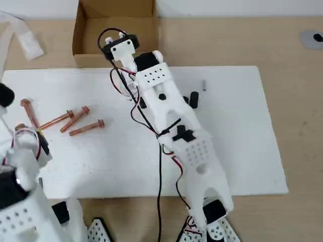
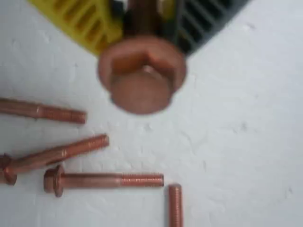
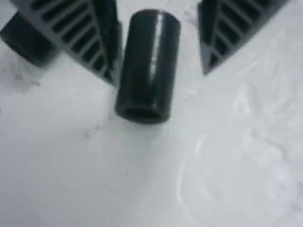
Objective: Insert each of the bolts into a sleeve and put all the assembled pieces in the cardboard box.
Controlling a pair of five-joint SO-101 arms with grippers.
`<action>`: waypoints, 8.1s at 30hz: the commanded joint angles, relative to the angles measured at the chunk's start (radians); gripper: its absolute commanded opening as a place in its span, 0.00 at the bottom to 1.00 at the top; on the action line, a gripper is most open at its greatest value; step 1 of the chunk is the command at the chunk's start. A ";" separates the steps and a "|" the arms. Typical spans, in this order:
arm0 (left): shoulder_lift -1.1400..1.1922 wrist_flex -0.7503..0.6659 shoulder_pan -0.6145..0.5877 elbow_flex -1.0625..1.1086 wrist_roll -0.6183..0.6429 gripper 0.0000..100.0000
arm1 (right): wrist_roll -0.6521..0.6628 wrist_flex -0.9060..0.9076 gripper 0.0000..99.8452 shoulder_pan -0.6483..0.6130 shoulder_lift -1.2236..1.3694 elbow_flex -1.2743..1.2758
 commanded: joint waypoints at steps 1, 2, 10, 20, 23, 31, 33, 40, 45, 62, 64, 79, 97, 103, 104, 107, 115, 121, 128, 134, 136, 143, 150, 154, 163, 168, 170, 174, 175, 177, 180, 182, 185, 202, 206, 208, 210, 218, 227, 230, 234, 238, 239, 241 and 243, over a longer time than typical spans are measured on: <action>-0.076 -0.021 0.012 0.017 -0.002 0.01 | -0.009 0.081 0.15 -0.008 0.068 -0.191; -0.085 -0.021 0.012 0.023 -0.002 0.01 | -0.009 0.100 0.15 -0.008 0.090 -0.231; -0.088 -0.014 0.008 0.023 -0.029 0.01 | -0.005 0.198 0.15 -0.008 0.226 -0.435; -0.088 -0.012 0.008 0.026 -0.029 0.01 | -0.005 0.233 0.15 -0.013 0.300 -0.440; -0.088 -0.012 0.008 0.026 -0.029 0.01 | -0.003 0.235 0.15 -0.013 0.311 -0.440; -0.096 -0.012 0.006 0.026 -0.031 0.01 | 0.002 0.239 0.04 -0.013 0.337 -0.437; -0.096 -0.012 0.006 0.025 -0.031 0.01 | 0.040 0.242 0.01 -0.015 0.338 -0.437; -0.096 -0.018 0.006 0.017 -0.031 0.01 | 0.055 0.244 0.01 -0.004 0.275 -0.440; -0.096 -0.017 0.006 -0.041 -0.031 0.01 | 0.054 0.244 0.01 0.001 0.073 -0.438; -0.096 -0.109 0.012 -0.132 -0.021 0.01 | 0.060 0.244 0.01 -0.002 -0.974 -0.119; -0.096 -0.121 0.012 -0.132 -0.021 0.01 | 0.060 0.244 0.01 -0.002 -1.109 0.071; -0.088 -0.341 0.245 -0.009 0.146 0.01 | 0.054 0.078 0.01 -0.004 -1.991 1.228; -0.097 -0.489 0.850 -0.121 0.206 0.01 | 0.020 -0.870 0.01 -0.242 -2.657 2.307; -0.097 -0.488 0.895 -0.150 0.206 0.01 | 0.015 -0.911 0.01 -0.243 -2.732 2.373; -0.097 -0.488 0.914 -0.146 0.206 0.01 | 0.012 -0.911 0.01 -0.243 -2.733 2.373; -0.097 -0.486 0.993 -0.129 0.206 0.01 | 0.012 -0.913 0.01 -0.243 -2.738 2.373; -0.096 -0.500 1.016 -0.044 0.210 0.01 | 0.012 -0.913 0.01 -0.243 -2.740 2.361; -0.096 -0.563 1.017 0.011 0.212 0.01 | -0.032 -0.913 0.01 -0.243 -2.740 2.348; -0.096 -0.624 1.014 0.054 0.210 0.01 | -0.037 -0.913 0.01 -0.243 -2.740 2.342; -0.096 -0.621 1.014 0.054 0.209 0.01 | -0.029 -0.913 0.01 -0.243 -2.740 2.342; -0.096 -0.618 1.014 0.055 0.204 0.01 | -0.029 -0.914 0.01 -0.243 -2.740 2.342; -0.096 -0.624 1.014 0.118 0.204 0.01 | -0.029 -0.914 0.01 -0.243 -2.740 2.305; -0.096 -0.626 1.014 0.114 0.203 0.01 | -0.029 -0.913 0.01 -0.243 -2.740 2.301; -0.096 -0.628 1.014 0.112 0.203 0.01 | -0.029 -0.913 0.01 -0.243 -2.740 2.301; -0.090 -0.733 0.930 0.140 0.210 0.01 | -0.029 -0.913 0.01 -0.243 -2.740 2.301; -0.088 -0.730 0.947 0.149 0.210 0.01 | -0.029 -0.913 0.01 -0.243 -2.740 2.301; -0.088 -0.730 0.948 0.161 0.210 0.01 | -0.029 -0.913 0.01 -0.243 -2.740 2.301; -0.093 -0.730 0.948 0.189 0.210 0.01 | -0.029 -0.913 0.01 -0.243 -2.740 2.301; -0.093 -0.730 0.948 0.195 0.210 0.01 | -0.029 -0.913 0.01 -0.243 -2.740 2.301; -0.094 -0.729 0.948 0.204 0.210 0.01 | -0.029 -0.913 0.01 -0.243 -2.740 2.301; -0.094 -0.729 0.950 0.199 0.212 0.01 | -0.029 -0.913 0.01 -0.243 -2.740 2.301; -0.094 -0.729 0.967 0.195 0.230 0.01 | -0.029 -0.913 0.01 -0.243 -2.740 2.301; -0.094 -0.707 0.993 0.181 0.245 0.01 | -0.029 -0.913 0.01 -0.243 -2.740 2.301; -0.088 -0.600 1.010 0.106 0.226 0.02 | -0.029 -0.913 0.01 -0.243 -2.740 2.301; -0.087 -0.537 1.054 0.129 0.216 0.09 | -0.029 -0.913 0.01 -0.243 -2.740 2.301; -0.087 -0.511 1.071 0.127 0.218 0.10 | -0.029 -0.913 0.01 -0.243 -2.740 2.301; -0.087 -0.503 1.066 0.121 0.218 0.10 | -0.029 -0.913 0.01 -0.243 -2.740 2.301; -0.094 -0.446 1.066 0.118 0.302 0.14 | -0.028 -0.913 0.01 -0.240 -2.740 2.301; -0.087 -0.324 0.993 0.015 0.310 0.16 | 0.012 -0.919 0.01 -0.239 -2.732 2.301; -0.088 -0.296 0.914 -0.031 0.308 0.16 | 0.009 -0.956 0.01 -0.228 -2.729 2.301; -0.087 -0.192 0.879 -0.124 0.247 0.16 | 0.008 -0.993 0.01 -0.174 -2.704 2.298; -0.087 -0.135 0.779 -0.181 0.203 0.15 | -0.028 -1.060 0.01 -0.088 -2.540 2.193; -0.087 -0.133 0.733 -0.183 0.186 0.15 | -0.037 -1.080 0.01 -0.074 -2.473 2.150; -0.087 -0.143 0.634 -0.176 0.167 0.15 | -0.048 -1.115 0.01 -0.056 -2.321 2.045; -0.087 -0.167 0.540 -0.150 0.157 0.12 | -0.058 -1.140 0.01 -0.044 -2.149 1.920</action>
